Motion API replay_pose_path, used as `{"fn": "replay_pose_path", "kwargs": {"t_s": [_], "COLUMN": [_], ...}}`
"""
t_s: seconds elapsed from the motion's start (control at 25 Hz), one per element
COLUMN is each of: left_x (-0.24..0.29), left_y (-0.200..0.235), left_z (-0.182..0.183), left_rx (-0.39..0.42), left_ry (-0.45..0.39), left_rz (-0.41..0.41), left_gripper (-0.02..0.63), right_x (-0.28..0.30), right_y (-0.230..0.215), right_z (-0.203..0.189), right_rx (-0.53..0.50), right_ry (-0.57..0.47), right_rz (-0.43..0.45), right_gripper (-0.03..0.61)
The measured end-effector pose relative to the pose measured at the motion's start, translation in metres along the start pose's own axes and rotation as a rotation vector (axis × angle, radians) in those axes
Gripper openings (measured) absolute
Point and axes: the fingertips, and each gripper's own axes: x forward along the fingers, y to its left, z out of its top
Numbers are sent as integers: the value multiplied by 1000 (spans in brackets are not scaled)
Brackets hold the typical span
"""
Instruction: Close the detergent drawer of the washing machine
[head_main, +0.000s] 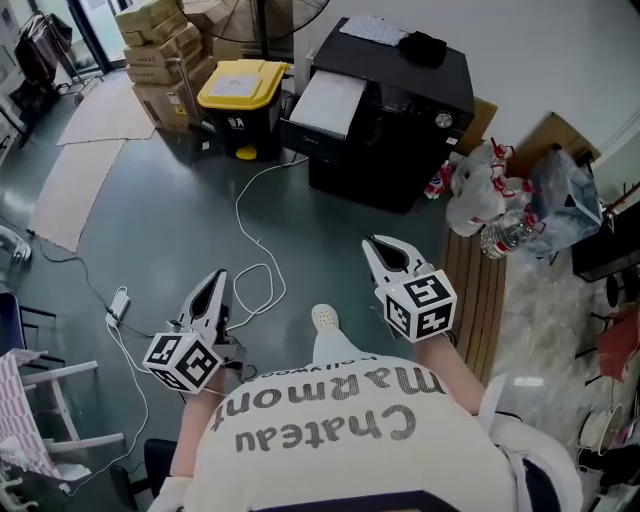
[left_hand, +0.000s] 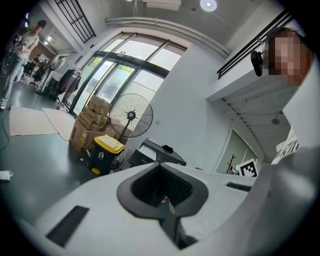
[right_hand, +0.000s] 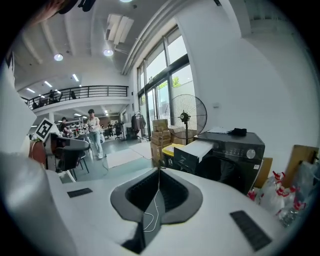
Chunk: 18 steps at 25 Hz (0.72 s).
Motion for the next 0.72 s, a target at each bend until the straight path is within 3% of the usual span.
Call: {"fn": "replay_pose_path", "kwargs": {"t_s": [0.52, 0.72], "left_x": [81, 112], "left_y": [29, 39], "left_z": [62, 67], "left_rx": [28, 10], "left_ry": [-71, -75], "left_rz": [71, 104], "left_gripper": [8, 8], "right_x": [94, 132], "right_y": [-83, -110], "right_z": [73, 63], "right_rx": [-15, 43], "right_ry": [-53, -4], "right_rz": [25, 68], "right_gripper": [31, 31]}}
